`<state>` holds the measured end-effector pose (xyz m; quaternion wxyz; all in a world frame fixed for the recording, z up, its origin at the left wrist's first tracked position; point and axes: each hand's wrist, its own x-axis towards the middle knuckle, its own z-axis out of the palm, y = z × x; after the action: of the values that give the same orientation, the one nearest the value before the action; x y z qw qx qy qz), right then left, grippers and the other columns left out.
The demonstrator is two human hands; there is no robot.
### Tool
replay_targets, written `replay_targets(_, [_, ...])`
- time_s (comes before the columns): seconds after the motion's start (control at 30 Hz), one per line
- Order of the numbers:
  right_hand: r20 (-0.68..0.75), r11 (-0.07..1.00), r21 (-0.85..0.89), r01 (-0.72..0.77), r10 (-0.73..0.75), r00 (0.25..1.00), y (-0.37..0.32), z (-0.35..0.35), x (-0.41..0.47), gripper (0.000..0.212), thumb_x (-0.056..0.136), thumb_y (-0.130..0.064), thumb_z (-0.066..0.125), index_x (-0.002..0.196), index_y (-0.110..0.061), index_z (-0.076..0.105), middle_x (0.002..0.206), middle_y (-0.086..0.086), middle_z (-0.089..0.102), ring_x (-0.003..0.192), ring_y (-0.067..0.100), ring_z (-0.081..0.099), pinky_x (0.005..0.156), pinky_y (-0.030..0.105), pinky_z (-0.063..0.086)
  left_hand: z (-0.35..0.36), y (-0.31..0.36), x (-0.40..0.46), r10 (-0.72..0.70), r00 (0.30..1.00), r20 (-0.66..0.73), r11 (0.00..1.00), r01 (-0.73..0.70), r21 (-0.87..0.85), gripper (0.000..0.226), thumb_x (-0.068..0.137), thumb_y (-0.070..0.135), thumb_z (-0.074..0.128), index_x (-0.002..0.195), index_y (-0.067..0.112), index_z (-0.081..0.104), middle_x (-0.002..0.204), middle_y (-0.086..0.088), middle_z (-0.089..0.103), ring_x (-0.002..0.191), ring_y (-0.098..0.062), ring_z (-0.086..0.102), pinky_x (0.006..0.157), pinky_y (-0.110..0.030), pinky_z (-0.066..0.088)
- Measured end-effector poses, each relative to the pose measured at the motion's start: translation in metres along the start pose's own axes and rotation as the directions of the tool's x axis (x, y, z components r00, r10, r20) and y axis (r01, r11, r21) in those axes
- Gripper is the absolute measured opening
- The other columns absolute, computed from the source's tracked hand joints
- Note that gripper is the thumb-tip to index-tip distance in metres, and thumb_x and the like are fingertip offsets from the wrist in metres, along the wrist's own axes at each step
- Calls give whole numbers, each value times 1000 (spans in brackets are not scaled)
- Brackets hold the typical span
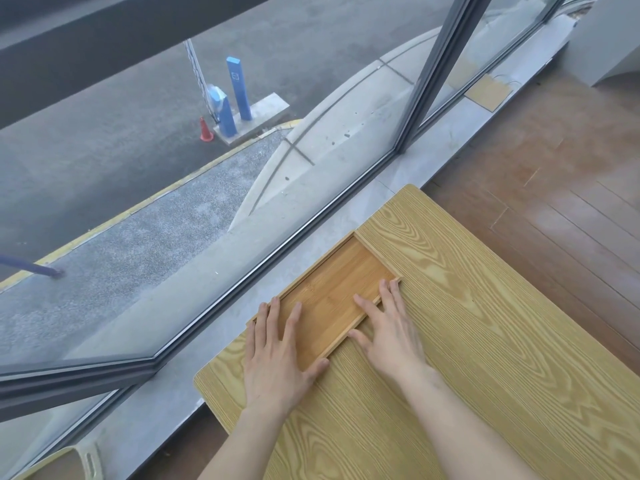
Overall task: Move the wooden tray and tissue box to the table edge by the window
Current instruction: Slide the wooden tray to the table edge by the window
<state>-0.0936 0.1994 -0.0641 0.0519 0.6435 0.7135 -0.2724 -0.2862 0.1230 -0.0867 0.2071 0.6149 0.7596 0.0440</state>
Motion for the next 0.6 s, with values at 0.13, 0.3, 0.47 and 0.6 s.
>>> replay_targets(0.13, [-3, 1000, 2, -2, 2, 1000, 0, 1, 1, 69, 95, -50, 66, 156, -35, 39, 175, 11, 1, 160, 24, -14, 127, 49, 29, 1, 0, 0, -3, 1000, -8, 1000, 3, -4, 107, 73, 82, 52, 159, 38, 7, 170, -2, -4, 156, -20, -13, 127, -45, 3])
replay_targets(0.3, [-40, 1000, -22, 17, -18, 999, 3, 5, -2, 74, 94, -54, 64, 159, -36, 33, 175, 9, -2, 160, 26, -16, 127, 51, 29, 1, 0, 0, 1, 1000, -5, 1000, -1, -2, 107, 73, 82, 51, 159, 39, 4, 170, -2, -6, 155, -20, -14, 127, -46, 3])
replay_targets(0.47, [-112, 998, -57, 5, -11, 994, 9, 14, -12, 90, 91, -74, 51, 164, -35, 15, 174, 12, -10, 159, 31, -17, 130, 55, 12, -1, 0, 0, 6, 1000, -3, 1000, -6, -6, 108, 72, 82, 51, 159, 40, 3, 170, -4, -6, 155, -21, -15, 127, -47, 2])
replay_targets(0.6, [-106, 994, -104, -35, 24, 994, 16, 11, -22, 96, 86, -86, 29, 164, -36, 3, 173, 12, -16, 159, 32, -19, 130, 57, -1, -3, 3, 1, 36, 999, 8, 999, -36, 34, 110, 70, 86, 46, 159, 40, 4, 170, -5, -4, 155, -24, -16, 125, -49, -4])
